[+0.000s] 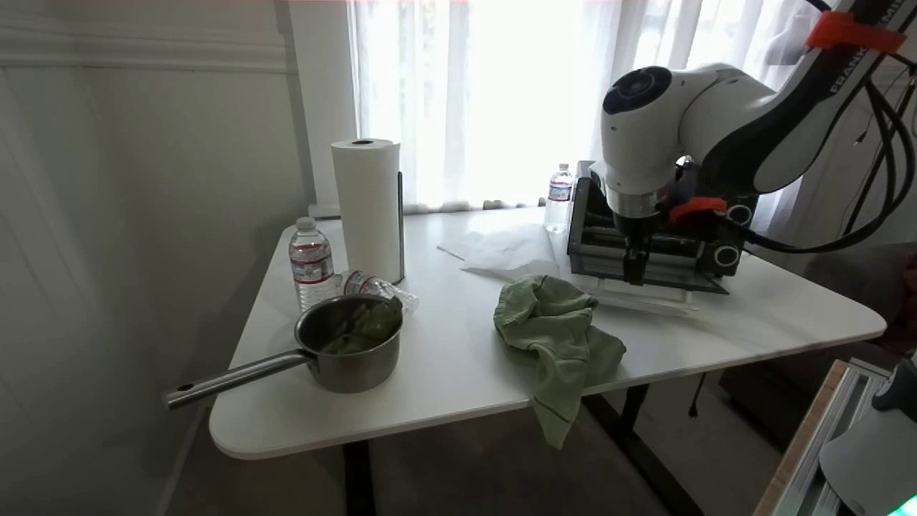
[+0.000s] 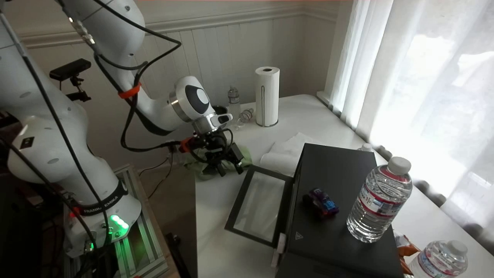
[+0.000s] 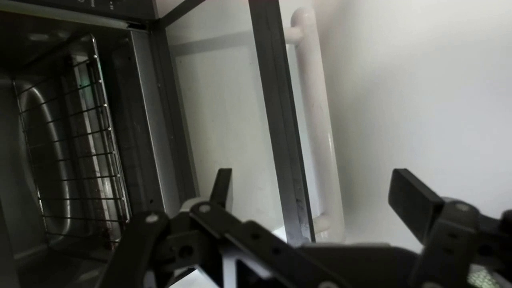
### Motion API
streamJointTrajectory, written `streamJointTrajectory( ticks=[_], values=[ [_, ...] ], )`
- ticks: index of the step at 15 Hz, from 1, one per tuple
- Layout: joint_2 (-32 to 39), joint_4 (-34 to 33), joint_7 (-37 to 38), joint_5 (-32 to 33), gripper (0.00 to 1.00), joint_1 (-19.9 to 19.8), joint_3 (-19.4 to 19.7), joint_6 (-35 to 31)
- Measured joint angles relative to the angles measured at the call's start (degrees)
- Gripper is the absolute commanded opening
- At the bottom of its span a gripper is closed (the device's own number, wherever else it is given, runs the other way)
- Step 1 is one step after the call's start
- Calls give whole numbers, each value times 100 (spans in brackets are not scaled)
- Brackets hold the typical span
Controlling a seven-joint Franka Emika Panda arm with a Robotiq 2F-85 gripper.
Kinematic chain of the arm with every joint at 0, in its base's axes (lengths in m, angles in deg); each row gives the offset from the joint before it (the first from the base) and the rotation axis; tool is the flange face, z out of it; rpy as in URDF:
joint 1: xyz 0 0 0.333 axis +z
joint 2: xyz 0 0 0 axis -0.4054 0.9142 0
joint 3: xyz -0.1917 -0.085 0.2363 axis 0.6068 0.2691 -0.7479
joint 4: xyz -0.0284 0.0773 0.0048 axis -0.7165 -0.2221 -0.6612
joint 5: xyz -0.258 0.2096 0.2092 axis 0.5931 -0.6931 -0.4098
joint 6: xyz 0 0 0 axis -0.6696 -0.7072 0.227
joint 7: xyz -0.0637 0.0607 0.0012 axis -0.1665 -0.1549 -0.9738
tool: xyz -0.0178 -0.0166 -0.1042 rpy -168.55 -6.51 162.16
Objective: Close the oven door
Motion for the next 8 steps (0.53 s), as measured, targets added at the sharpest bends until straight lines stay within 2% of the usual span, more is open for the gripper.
streamJointTrajectory(
  ticks=[5,8],
  values=[
    [343,-108,1344,1299,100,-39,44,-24],
    [577,-188,1948,1828,100,-51,60,-22]
  ],
)
